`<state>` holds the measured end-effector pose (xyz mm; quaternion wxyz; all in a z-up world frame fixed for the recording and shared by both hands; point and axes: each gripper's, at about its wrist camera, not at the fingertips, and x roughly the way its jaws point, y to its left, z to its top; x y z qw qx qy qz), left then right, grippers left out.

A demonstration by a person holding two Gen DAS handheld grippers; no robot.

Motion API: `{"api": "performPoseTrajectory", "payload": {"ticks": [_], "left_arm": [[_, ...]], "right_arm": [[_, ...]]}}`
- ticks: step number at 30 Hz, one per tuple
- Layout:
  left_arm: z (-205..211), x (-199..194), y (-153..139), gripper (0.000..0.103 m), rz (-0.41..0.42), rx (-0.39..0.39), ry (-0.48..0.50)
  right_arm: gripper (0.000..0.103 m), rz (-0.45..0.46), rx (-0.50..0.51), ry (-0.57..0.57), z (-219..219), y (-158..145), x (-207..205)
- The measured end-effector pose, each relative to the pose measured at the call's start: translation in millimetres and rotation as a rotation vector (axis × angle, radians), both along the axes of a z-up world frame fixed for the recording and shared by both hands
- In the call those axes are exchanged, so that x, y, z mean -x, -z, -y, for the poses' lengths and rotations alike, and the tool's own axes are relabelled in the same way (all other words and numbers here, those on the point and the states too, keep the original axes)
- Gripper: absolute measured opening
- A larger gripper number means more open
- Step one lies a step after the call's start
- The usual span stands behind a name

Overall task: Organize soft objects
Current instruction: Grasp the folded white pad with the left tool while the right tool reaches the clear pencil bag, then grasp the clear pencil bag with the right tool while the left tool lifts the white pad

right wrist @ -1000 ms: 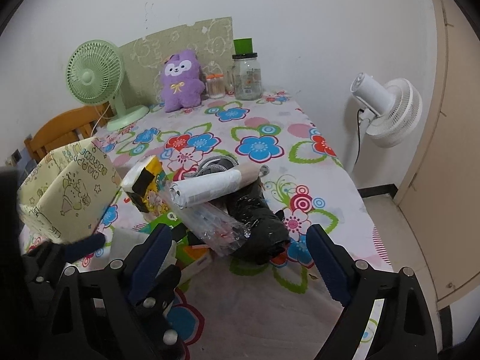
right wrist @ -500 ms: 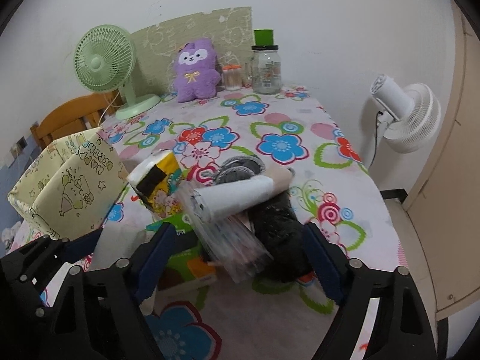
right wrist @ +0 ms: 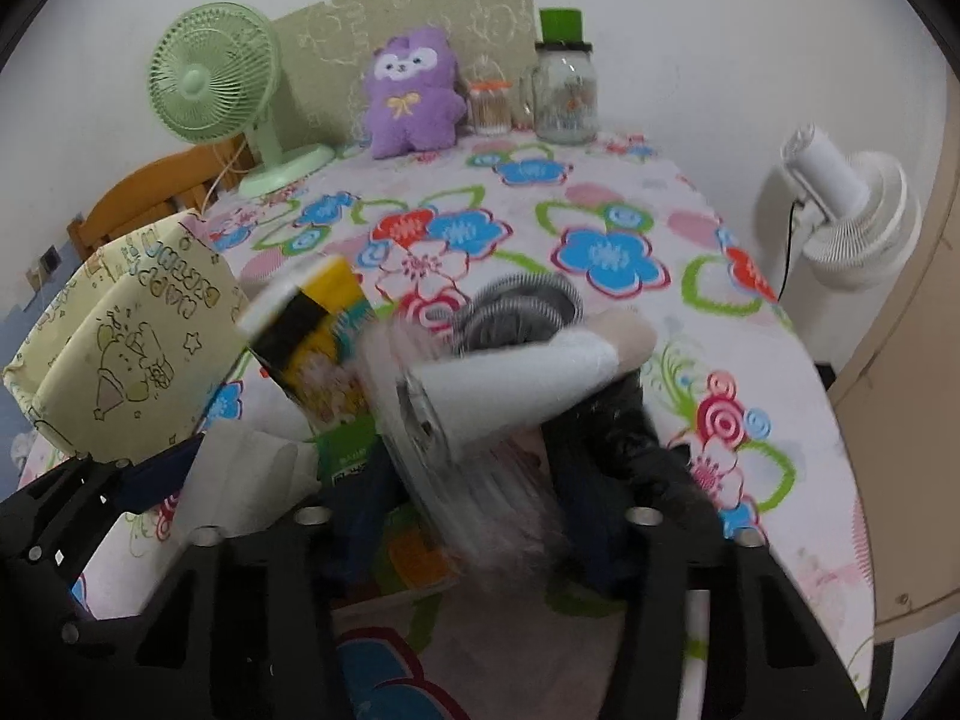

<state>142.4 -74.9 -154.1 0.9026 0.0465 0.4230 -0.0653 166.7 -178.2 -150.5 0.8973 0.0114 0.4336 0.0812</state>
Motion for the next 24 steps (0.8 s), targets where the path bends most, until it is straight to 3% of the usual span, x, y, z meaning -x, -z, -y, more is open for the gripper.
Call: {"api": "performPoseTrajectory", "payload": {"ticks": [3,8,24], "left_arm": [[-0.8,0.5,-0.4,0.065,0.002,0.003,-0.001],[0.2,5.7,-3.8,0.065,0.006,0.001,0.005],[-6.8,38.9,-32.7,0.063,0.078,0.024,0.003]], "right_arm": [[0.038,0.001,-0.012,-0.009,-1.0,-1.7,3.5],[0.031,0.009,-0.029,-0.017,-1.8,-6.2,11.5],[0.029,0.097,-0.020,0.024,-1.9,-44.5,54.2]]}}
